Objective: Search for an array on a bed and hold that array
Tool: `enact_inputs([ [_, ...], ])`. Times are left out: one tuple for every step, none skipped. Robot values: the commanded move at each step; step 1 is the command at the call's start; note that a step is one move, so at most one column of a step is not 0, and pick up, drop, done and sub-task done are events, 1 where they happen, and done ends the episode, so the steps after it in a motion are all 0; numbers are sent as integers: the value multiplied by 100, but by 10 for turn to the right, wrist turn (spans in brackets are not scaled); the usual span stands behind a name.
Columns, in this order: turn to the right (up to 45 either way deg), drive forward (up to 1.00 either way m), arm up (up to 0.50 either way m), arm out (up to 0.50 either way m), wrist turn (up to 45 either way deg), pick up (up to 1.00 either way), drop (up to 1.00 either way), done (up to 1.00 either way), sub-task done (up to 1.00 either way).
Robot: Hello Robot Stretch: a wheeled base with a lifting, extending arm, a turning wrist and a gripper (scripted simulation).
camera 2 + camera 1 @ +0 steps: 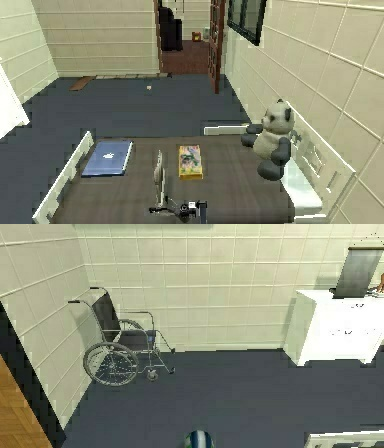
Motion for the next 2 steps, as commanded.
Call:
enact_inputs([
  [0,0,10,0,0,0,0,0,0],
  [0,0,0,0,0,0,0,100,0],
])
